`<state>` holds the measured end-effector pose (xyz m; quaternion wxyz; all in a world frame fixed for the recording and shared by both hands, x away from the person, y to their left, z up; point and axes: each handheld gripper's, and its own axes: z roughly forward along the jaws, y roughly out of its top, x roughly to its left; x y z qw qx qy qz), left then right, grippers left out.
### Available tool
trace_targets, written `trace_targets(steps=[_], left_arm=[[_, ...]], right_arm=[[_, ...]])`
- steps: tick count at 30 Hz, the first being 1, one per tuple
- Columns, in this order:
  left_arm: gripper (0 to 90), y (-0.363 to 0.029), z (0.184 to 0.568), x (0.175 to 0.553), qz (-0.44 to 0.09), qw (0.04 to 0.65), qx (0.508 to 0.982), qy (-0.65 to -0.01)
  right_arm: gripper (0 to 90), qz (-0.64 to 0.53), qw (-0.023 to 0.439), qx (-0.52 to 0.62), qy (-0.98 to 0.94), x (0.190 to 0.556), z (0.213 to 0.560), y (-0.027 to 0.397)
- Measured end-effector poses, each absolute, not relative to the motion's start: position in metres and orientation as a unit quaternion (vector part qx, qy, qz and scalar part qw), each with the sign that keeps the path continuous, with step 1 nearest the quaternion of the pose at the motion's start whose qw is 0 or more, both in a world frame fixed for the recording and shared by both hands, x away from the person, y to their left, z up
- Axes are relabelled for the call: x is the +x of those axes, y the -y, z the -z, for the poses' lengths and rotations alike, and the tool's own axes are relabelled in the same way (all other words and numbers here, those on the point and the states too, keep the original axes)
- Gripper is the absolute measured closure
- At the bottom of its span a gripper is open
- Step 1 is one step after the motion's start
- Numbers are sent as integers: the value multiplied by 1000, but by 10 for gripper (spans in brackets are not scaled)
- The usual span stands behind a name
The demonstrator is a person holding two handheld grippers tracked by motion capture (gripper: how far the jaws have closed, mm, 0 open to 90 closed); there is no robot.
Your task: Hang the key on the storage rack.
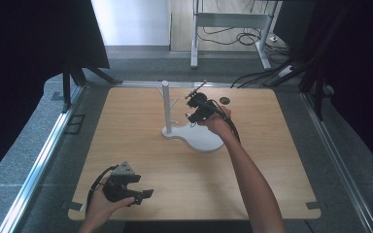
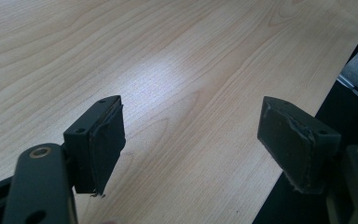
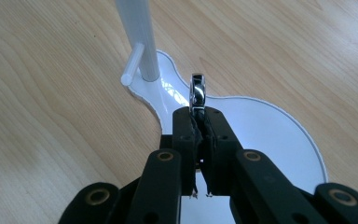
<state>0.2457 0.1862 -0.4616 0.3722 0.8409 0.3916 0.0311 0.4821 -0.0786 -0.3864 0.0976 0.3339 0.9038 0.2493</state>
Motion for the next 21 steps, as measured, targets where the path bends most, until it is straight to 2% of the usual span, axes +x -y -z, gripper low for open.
trace_targets(steps=[21], left_arm=[[239, -187, 460, 245, -30, 374, 842, -388]], right_arm=[[844, -263, 101, 350, -893, 504, 376, 71]])
